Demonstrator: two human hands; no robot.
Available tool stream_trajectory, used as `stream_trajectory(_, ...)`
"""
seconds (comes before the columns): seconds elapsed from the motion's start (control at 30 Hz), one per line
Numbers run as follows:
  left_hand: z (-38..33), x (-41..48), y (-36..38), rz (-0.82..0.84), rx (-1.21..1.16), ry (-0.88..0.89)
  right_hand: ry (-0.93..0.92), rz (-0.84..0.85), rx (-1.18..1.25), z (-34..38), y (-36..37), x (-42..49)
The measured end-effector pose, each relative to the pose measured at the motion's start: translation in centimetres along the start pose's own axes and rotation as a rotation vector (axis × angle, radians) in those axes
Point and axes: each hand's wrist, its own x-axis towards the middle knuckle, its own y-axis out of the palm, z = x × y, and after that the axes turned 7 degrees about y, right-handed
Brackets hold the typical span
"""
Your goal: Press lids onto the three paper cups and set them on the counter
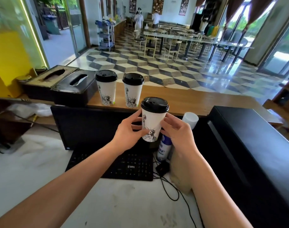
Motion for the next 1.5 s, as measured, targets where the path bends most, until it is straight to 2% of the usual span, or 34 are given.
stream_trajectory(0.27,-0.8,6.6,2.2,-0.08,0.056,0.057,-0.057,-0.109,0.031,2.6,-1.3,5.6)
stream_trajectory(0.53,2.3,12.5,3.4,-0.09,0.131,0.011,-0.049,-0.171,-0.051,1.2,-1.7,11.7)
stream_trajectory(0.77,5.2,15.4,4.6,-0.116,0.14,-0.026,0.003,-0.151,-0.075,-0.4,-2.0,15.9)
stream_trajectory(1.13,6.3,15.8,5.3,-0.193,0.179,0.115,0.04,-0.134,-0.166,-2.8,-2.5,17.2)
stream_trajectory(1.5,5.2,15.3,5.5,-0.206,0.229,0.059,0.042,-0.16,-0.277,-1.9,-2.1,15.5)
